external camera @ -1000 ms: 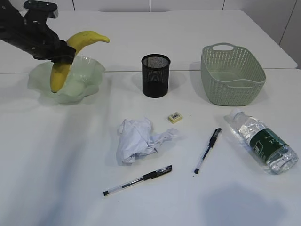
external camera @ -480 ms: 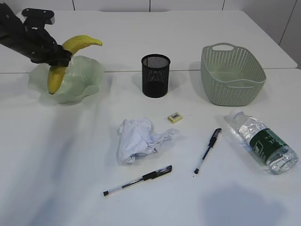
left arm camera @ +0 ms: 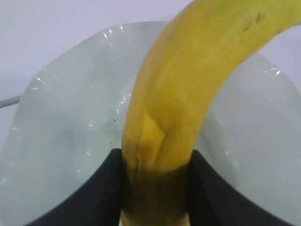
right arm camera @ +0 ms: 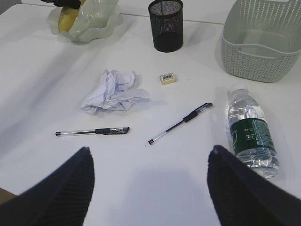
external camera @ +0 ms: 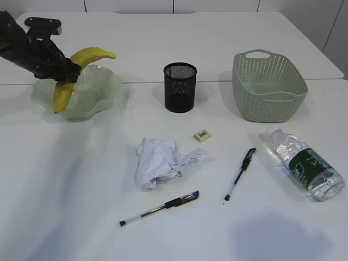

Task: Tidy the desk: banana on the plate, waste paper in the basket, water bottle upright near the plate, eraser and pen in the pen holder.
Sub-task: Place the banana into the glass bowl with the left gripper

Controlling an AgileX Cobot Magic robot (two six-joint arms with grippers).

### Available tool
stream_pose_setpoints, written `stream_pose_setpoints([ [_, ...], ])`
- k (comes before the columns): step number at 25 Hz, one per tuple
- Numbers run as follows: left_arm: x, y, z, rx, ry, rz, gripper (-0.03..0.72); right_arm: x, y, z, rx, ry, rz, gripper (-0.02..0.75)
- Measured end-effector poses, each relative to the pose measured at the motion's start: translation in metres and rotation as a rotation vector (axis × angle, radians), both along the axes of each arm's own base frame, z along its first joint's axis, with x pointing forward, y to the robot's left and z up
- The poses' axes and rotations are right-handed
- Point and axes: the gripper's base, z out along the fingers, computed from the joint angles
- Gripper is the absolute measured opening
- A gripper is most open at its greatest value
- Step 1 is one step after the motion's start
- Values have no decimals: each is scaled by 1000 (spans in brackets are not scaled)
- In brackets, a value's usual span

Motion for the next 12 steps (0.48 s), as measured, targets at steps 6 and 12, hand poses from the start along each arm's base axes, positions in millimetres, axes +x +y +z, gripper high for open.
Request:
stream_pose_setpoints([
  [6,-1,0,-1,-1,12,-4,354,0,0,0,0,0,0,554],
  [12,-1,-2,1,-6,37,-17,408,0,0,0,0,0,0,554],
])
